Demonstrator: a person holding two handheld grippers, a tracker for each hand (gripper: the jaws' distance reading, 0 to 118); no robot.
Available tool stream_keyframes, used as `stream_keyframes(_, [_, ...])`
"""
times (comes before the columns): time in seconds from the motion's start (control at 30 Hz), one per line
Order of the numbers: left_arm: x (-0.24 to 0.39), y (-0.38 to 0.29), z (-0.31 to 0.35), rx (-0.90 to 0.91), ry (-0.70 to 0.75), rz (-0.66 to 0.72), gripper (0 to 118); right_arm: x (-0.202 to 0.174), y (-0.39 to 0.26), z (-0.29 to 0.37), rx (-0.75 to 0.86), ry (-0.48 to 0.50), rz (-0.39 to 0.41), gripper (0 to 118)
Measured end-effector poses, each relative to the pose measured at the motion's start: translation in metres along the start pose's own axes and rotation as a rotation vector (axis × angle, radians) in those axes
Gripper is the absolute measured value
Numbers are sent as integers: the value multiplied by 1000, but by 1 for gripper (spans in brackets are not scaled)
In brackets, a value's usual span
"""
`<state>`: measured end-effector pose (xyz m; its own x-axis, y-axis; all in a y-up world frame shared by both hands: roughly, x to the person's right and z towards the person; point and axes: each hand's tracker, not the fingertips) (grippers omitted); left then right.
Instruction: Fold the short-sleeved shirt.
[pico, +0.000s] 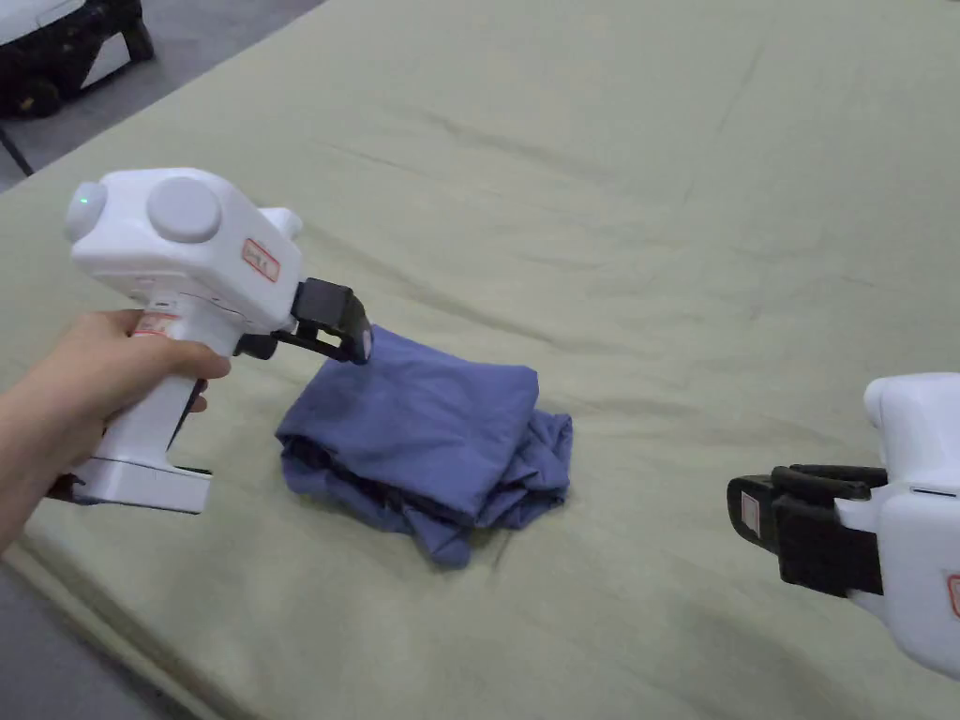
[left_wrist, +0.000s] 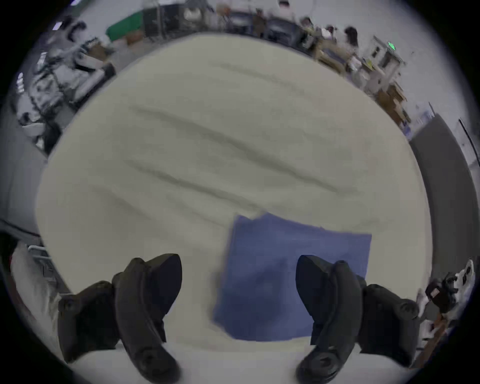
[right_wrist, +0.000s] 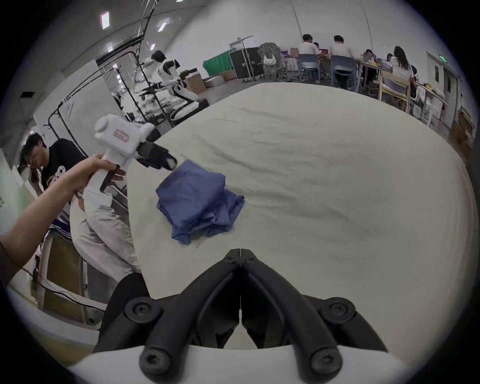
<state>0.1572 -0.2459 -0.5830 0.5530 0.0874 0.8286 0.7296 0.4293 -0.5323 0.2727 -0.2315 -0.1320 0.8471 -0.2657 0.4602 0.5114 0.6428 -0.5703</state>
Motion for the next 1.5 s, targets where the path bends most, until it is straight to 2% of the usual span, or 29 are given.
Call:
stream_keyframes(0.07, [-4, -4, 42, 115, 107, -23, 100, 1, -2, 11, 14, -25, 5, 2])
stream_keyframes(0.1, [-2, -7, 62, 180, 116, -49, 97, 2, -3, 18, 25, -48, 10, 2])
stream_keyframes(0.13, [4, -13, 87, 261, 105, -72, 80, 4, -4, 28, 74, -97, 10, 2])
stream_keyframes(0.17, [10, -17, 111, 309, 43, -103, 21, 6, -4, 40, 105, -135, 1, 2])
stream_keyframes(0.2, [18, -19, 126, 358, 26, -110, 0, 9, -4, 52, 127, -157, -22, 2])
stream_keyframes(0.23, [34, -24, 142, 439, 49, -110, 0, 12, -4, 69, 178, -194, -42, 2])
stream_keyframes(0.3, [65, -36, 169, 529, 34, -200, 0, 14, -7, 104, 264, -286, -61, 2])
stream_keyframes(0.37, [104, -51, 188, 672, 60, -235, 0, 15, -11, 144, 348, -411, -50, 2])
stream_keyframes(0.43, [136, -59, 199, 802, 4, -162, 0, 16, -17, 180, 423, -526, -51, 2])
stream_keyframes(0.53, [179, -60, 205, 792, -189, -83, 0, 15, -28, 232, 529, -621, -83, 2])
stream_keyframes(0.57, [202, -65, 209, 793, -212, -110, 0, 14, -32, 248, 563, -654, -90, 2])
stream_keyframes(0.67, [242, -80, 219, 830, -159, -230, 0, 9, -42, 281, 632, -767, -68, 2])
stream_keyframes(0.8, [282, -101, 237, 840, -206, -341, 32, 7, -48, 310, 727, -810, -81, 2])
stream_keyframes(0.83, [289, -102, 240, 838, -206, -337, 67, 7, -49, 314, 754, -830, -87, 3])
stream_keyframes(0.87, [295, -105, 242, 839, -206, -351, 109, 7, -49, 317, 750, -855, -95, 21])
stream_keyframes(0.9, [298, -110, 244, 860, -195, -359, 118, 8, -49, 318, 750, -856, -105, 61])
stream_keyframes(0.93, [300, -116, 248, 910, -196, -363, 118, 17, -47, 316, 734, -852, -119, 107])
stream_keyframes(0.97, [304, -117, 251, 916, -198, -361, 118, 21, -52, 311, 719, -801, -158, 118])
stream_keyframes(1.0, [303, -119, 253, 909, -204, -365, 118, 22, -46, 310, 731, -853, -140, 118])
stream_keyframes(1.07, [303, -119, 256, 907, -210, -370, 118, 27, -45, 308, 692, -931, -156, 118])
stream_keyframes(1.27, [302, -117, 258, 888, -169, -367, 118, 36, -47, 315, 722, -876, -201, 118])
stream_keyframes(1.5, [292, -112, 261, 899, -196, -315, 118, 33, -51, 327, 746, -873, -186, 118])
